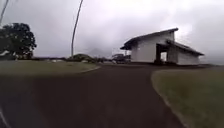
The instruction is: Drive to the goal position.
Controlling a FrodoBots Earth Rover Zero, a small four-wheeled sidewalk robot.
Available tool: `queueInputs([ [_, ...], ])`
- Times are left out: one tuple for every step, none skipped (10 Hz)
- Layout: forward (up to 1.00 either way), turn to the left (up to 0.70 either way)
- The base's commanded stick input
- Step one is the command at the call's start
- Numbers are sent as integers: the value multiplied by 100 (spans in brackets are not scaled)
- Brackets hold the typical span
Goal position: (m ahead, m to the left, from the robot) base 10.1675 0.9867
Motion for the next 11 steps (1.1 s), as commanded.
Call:
queueInputs([
  [100,-1],
  [100,0],
  [100,0],
  [100,0],
  [100,0],
  [100,0],
  [100,0],
  [100,0],
  [100,0],
  [100,0],
  [100,0],
])
